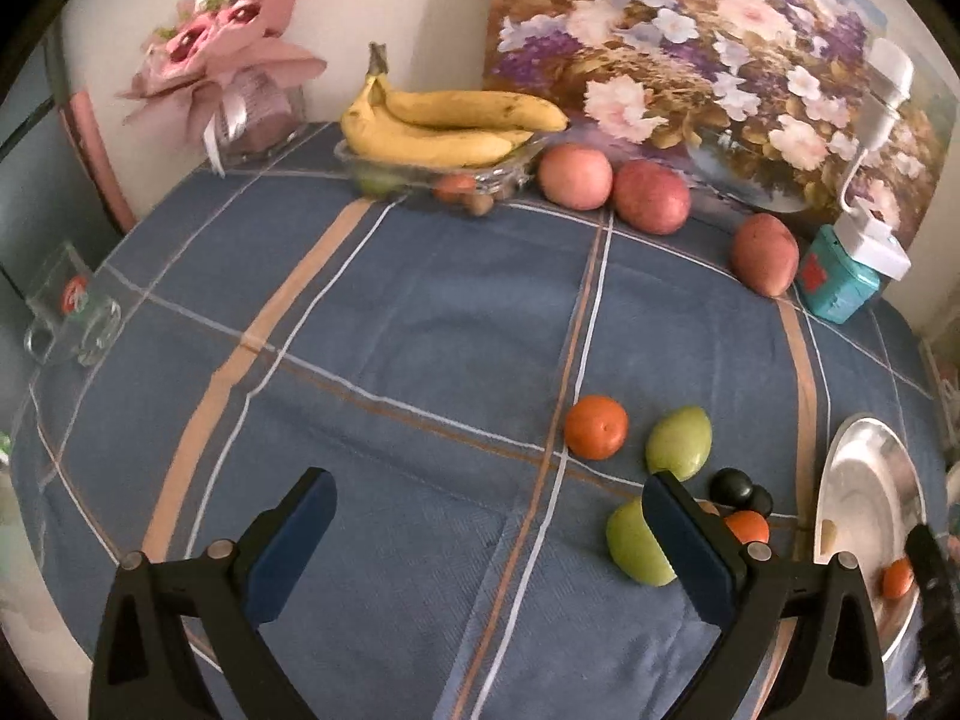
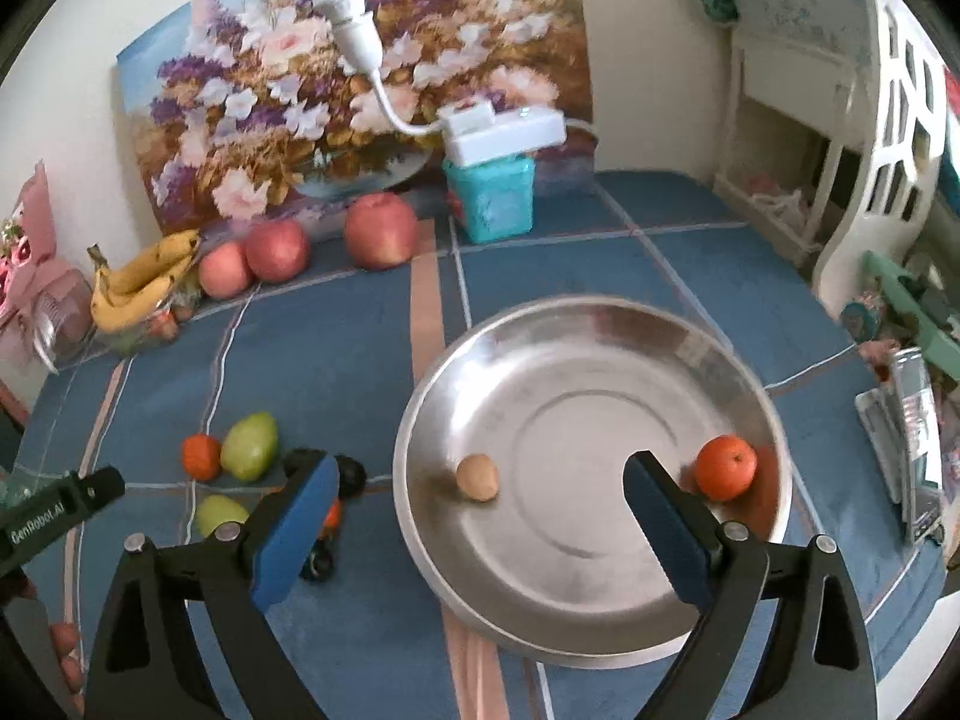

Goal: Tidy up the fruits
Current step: 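Open the left tool over the plate while the right tool releases the orange, then move both tools back toward the fruit cluster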

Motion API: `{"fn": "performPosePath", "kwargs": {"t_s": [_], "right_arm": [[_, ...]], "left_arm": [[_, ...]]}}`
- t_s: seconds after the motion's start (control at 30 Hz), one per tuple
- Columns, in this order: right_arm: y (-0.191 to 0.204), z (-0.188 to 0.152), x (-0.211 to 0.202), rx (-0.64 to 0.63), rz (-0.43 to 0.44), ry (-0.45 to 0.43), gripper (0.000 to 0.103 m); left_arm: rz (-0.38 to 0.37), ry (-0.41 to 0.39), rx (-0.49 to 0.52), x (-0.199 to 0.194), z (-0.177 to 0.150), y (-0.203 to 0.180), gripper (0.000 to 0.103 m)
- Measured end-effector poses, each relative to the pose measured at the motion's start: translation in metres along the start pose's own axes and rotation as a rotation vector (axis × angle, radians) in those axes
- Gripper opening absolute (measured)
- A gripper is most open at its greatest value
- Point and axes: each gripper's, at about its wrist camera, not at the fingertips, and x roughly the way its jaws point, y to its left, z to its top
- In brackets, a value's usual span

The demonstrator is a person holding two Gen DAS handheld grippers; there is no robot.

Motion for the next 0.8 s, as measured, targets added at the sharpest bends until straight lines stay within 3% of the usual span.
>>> {"fn": "performPosePath", "kwargs": {"t_s": [0.23,0.37,0.63,0.8], "right_arm": [[0.011,0.005,-0.013,0.069,0.024,-0.028,0.096],[0.037,0.008,-0.011,0.021,0.023,-0.016,0.096],[0.080,-0.004,0.013,-0.011,0.161,0.132,0.096],[0.089,-0.010,0.019,-0.041,0.161,0.171,0.096]], "left_arm": [[-0.015,0.015,0.046,-0.001,0.008,0.017,0.103],[-0.012,0.043,0.019,0.004,0.010,0.036,0.103],[-0.054,0.043,-0.036,0.009,0.014,0.053,0.103],[-0.134,0.040,-0.060,0.013,0.014,0.048,0.103]]}}
